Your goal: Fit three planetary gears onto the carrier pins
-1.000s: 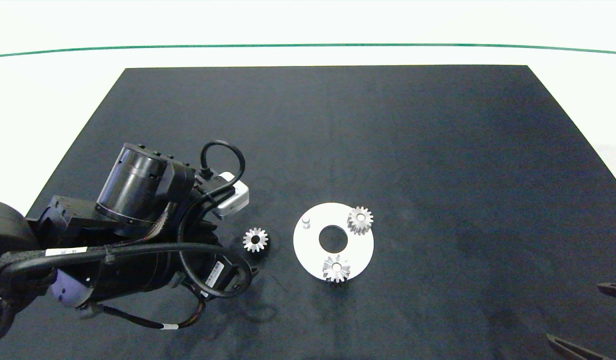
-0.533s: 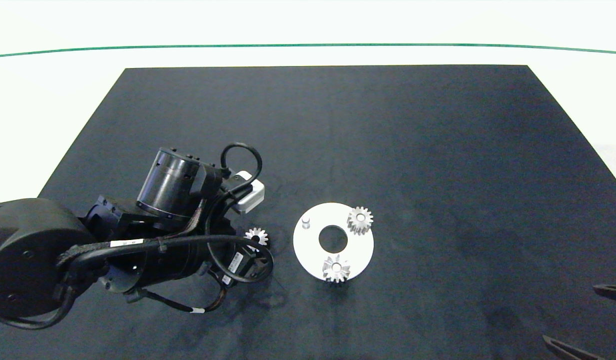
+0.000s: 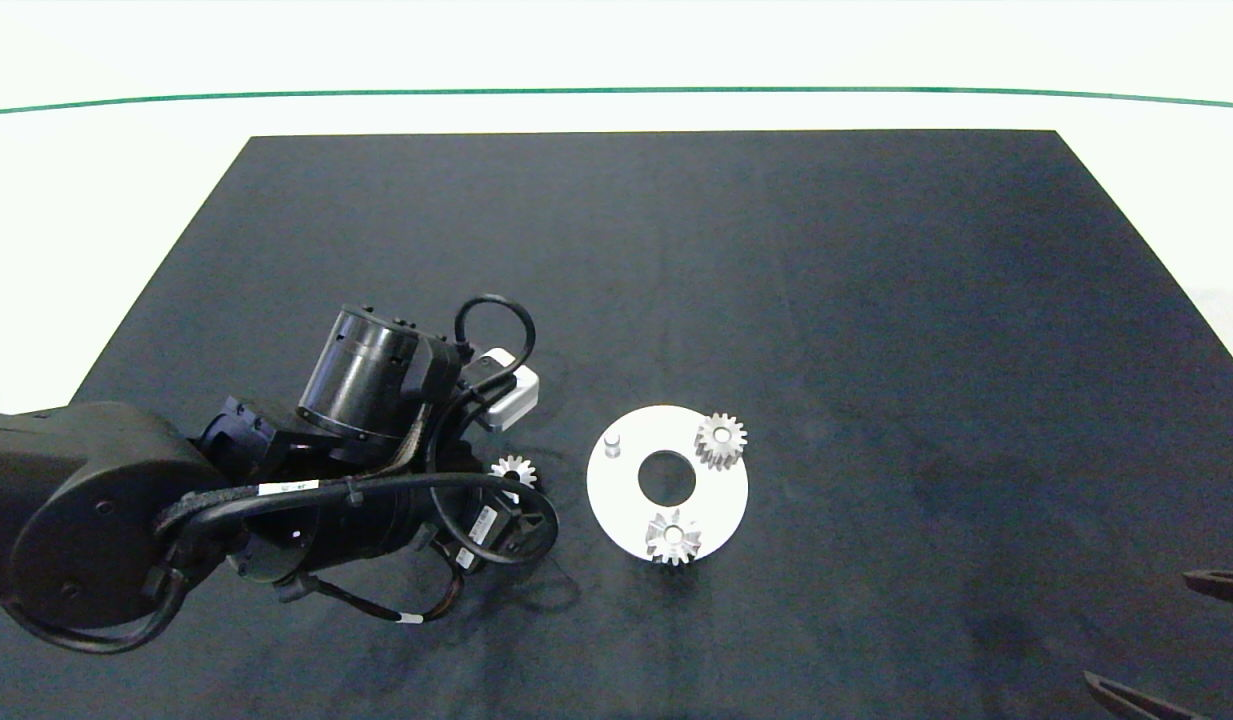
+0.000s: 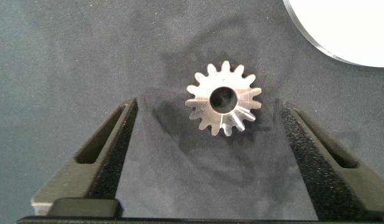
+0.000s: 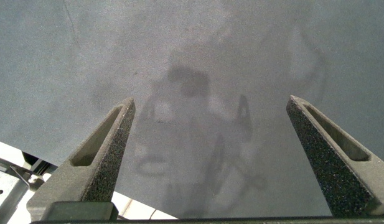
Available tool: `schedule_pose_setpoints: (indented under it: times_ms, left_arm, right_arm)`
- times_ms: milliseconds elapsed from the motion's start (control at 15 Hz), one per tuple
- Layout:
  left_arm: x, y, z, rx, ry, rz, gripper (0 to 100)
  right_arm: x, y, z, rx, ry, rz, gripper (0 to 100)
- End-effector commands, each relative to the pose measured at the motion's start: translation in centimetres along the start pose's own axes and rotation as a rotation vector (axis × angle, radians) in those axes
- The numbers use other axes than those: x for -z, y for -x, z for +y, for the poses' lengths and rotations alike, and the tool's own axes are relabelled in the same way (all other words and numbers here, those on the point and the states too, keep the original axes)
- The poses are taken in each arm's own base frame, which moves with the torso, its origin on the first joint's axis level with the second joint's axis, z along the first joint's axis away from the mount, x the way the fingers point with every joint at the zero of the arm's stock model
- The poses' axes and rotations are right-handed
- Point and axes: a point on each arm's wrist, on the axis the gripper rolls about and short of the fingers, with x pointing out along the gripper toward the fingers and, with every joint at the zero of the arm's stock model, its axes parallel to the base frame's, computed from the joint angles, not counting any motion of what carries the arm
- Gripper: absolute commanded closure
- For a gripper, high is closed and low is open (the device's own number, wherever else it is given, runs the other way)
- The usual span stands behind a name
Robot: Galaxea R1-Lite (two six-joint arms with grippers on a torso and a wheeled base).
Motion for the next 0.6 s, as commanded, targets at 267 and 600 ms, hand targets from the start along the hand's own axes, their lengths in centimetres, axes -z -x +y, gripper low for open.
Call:
schedule_pose_setpoints:
  times_ms: [267,600]
  left_arm:
    - [0.09,-0.57,-0.1,0.0,0.0,0.015,21]
    - [-0.04,-0.66,-0.03,-0.007,0.007,-0.006,31]
  right_arm:
    - [-0.02,-0.17,0.03,-0.002,0.003,0.01,0]
    - [0.04,-0.27,0.06,-0.003,0.004,0.015,0]
